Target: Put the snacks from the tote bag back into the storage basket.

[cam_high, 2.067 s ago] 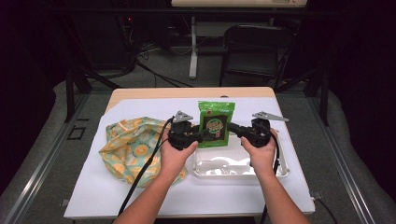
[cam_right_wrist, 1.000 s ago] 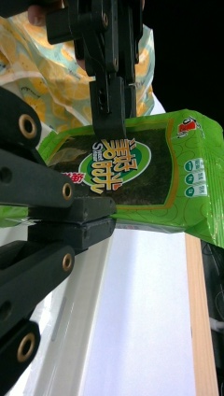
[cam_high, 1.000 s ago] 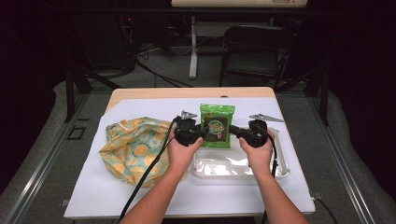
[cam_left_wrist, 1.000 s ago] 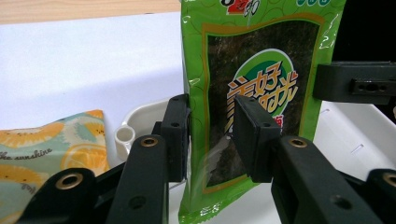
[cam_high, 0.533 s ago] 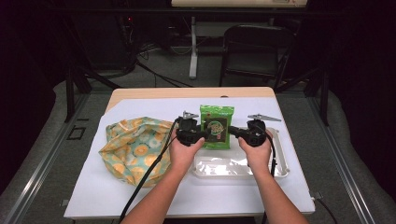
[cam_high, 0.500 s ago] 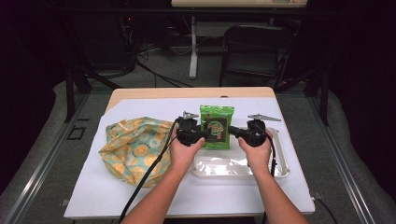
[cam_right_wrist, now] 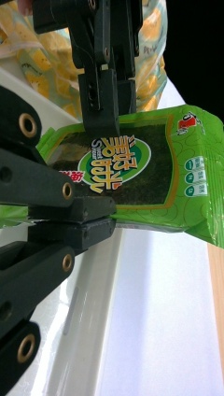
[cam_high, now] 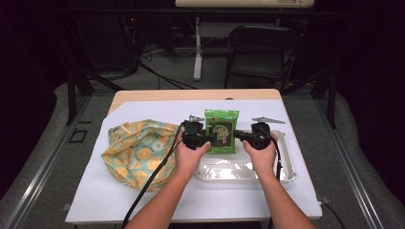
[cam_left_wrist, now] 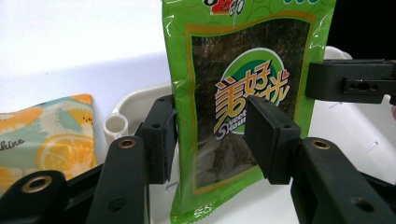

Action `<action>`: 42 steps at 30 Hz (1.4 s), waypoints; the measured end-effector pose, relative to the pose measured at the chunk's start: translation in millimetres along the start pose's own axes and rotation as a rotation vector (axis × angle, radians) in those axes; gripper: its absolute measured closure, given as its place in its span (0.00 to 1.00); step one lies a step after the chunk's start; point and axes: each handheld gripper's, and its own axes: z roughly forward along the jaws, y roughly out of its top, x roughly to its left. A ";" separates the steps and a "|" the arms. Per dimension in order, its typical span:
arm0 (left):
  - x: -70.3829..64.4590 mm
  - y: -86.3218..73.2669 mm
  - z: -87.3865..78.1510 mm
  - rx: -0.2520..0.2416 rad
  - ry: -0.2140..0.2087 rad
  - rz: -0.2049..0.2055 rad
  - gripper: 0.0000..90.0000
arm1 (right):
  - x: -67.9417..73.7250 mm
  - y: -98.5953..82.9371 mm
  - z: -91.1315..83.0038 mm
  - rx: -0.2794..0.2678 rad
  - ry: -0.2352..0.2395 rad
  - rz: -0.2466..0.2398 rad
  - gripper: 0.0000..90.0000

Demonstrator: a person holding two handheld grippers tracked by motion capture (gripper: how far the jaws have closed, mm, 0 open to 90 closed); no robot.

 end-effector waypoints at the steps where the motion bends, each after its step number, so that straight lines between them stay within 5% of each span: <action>1: 0.3 -0.1 0.3 0.004 -0.001 -0.003 0.60 | -0.3 -0.1 0.4 0.008 -0.001 -0.001 0.99; 42: 8.4 -7.2 20.4 0.083 0.019 -0.026 0.61 | -6.4 -6.4 19.3 0.067 -0.039 0.030 0.95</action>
